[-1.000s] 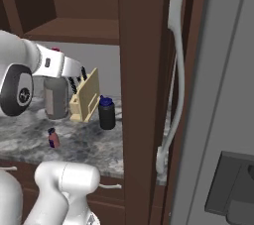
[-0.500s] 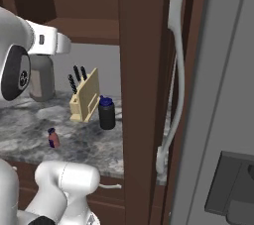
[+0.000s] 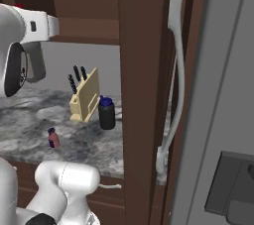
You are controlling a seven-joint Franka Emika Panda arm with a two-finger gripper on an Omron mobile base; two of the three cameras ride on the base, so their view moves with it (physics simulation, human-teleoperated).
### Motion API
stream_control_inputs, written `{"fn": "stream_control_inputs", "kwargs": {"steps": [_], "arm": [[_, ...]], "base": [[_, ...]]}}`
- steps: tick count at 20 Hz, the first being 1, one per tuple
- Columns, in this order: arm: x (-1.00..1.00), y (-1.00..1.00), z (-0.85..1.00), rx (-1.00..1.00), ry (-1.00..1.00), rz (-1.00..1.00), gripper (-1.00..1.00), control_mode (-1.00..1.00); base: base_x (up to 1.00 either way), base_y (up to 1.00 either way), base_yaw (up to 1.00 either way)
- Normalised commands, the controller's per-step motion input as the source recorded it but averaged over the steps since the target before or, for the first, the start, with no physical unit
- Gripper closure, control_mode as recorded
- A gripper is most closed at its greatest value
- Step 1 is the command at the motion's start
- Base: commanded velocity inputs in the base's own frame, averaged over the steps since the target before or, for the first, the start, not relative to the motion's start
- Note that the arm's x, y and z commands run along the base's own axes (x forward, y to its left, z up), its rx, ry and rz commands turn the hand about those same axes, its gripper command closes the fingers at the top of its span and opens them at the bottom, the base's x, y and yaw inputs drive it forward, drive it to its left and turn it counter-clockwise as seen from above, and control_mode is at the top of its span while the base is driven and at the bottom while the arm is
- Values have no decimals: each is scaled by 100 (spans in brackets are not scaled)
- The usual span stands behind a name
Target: Sort all alcoholic drinks to one cabinet, and non-alcoholic drinks to the other.
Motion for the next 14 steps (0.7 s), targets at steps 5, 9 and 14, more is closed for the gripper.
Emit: {"fn": "stream_control_inputs", "kwargs": {"steps": [5,9,14], "arm": [[14,37,43,3,-11,7,100,-100],[34,20,36,1,-4,5,100,-100],[43,7,17,1,0,7,100,-100]], "base": [[0,0,0],[0,0,0],[0,0,0]]}}
